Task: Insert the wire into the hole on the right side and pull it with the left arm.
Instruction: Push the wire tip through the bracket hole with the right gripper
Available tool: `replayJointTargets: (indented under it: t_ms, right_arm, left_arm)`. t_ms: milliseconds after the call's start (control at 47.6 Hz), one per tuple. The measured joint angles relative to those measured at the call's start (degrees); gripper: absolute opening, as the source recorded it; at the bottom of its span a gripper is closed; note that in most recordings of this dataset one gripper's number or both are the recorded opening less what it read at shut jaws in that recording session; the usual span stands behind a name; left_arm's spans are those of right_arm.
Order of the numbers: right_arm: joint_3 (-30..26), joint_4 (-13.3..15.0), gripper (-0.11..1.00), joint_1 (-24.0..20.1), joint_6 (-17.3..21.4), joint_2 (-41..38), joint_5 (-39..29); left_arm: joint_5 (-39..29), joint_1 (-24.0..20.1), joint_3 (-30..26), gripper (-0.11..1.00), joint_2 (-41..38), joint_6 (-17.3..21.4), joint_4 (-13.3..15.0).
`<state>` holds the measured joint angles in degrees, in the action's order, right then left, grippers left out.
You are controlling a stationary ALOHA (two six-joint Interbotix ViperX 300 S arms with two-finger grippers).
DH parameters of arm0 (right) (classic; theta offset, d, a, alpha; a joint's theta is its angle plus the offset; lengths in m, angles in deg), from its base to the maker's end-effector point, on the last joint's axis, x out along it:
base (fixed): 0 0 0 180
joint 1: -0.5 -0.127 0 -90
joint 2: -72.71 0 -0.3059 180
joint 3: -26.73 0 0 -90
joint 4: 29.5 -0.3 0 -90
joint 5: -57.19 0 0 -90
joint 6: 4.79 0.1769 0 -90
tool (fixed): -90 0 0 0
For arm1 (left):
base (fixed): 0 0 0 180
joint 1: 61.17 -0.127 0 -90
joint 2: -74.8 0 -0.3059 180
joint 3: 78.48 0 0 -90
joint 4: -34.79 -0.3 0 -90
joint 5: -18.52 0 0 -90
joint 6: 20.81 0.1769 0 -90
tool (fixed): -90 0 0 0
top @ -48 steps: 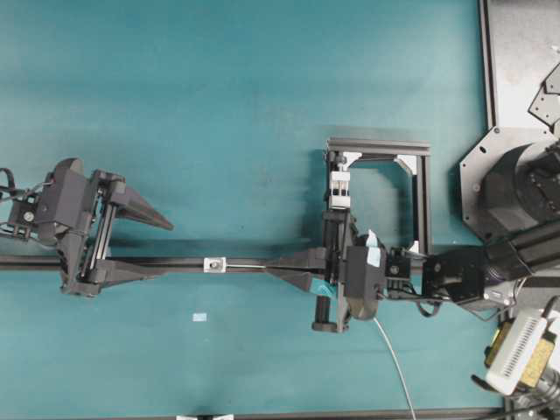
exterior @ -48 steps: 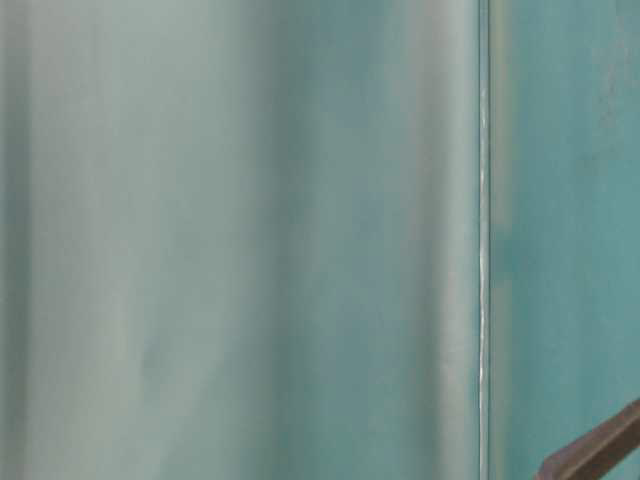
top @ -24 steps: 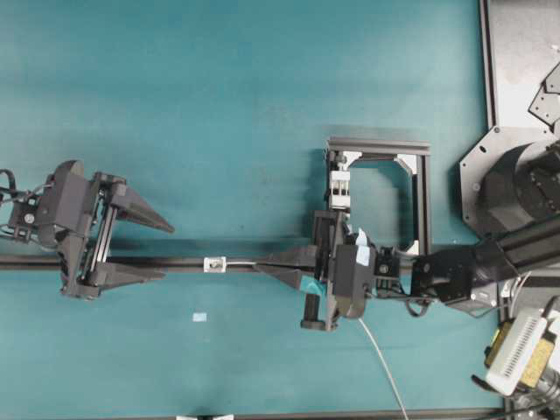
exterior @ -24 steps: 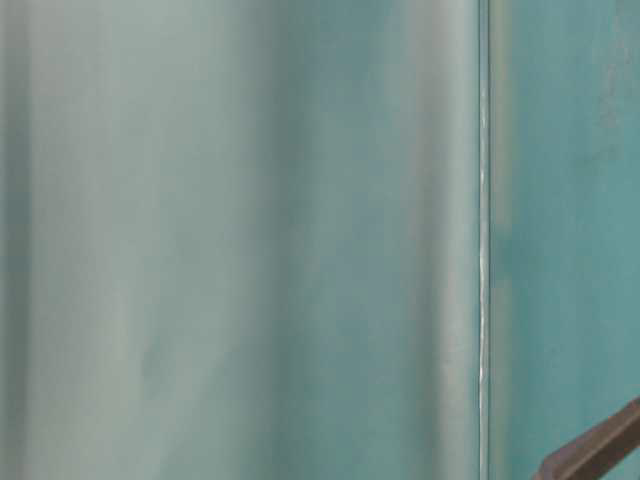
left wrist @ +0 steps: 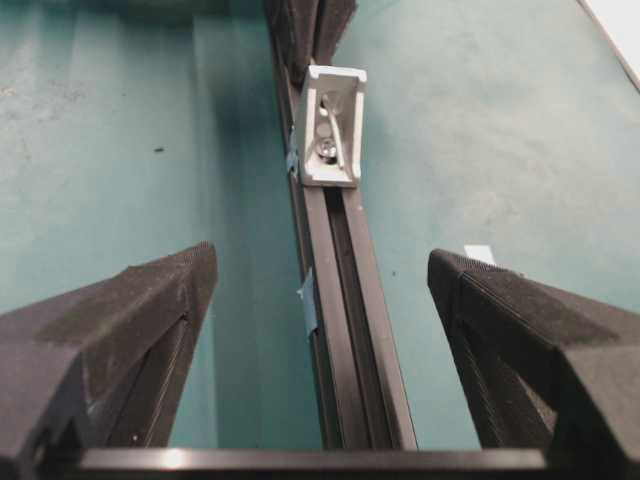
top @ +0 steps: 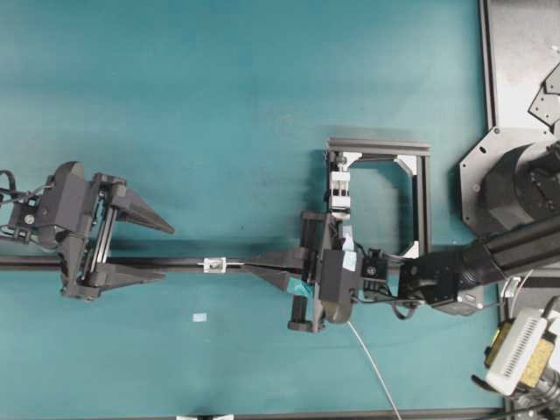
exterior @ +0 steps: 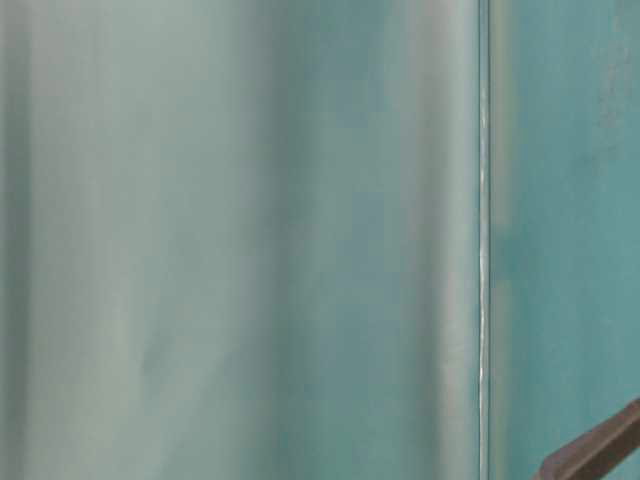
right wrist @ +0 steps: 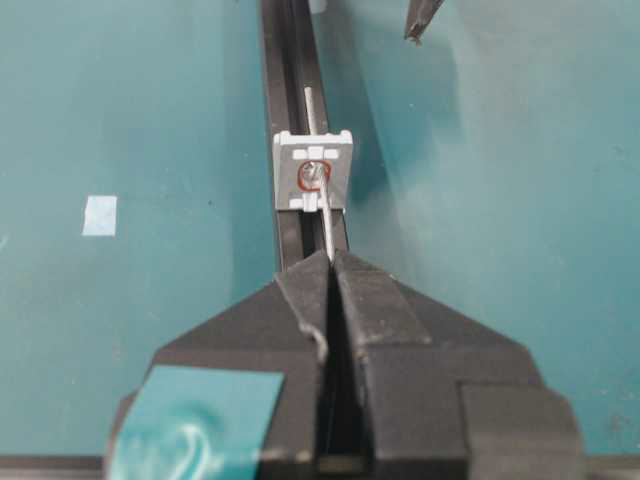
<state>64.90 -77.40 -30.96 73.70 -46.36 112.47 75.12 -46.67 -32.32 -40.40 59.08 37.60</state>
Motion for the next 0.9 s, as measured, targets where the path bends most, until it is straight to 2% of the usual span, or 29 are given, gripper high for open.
replayJointTargets:
  t_ms: [904]
  right_arm:
    - [-2.90, 4.48, 0.01, 2.20, -0.09, -1.41, -0.18]
  left_arm:
    - [-1.05, 0.00, -0.44, 0.42, 0.00, 0.00, 0.00]
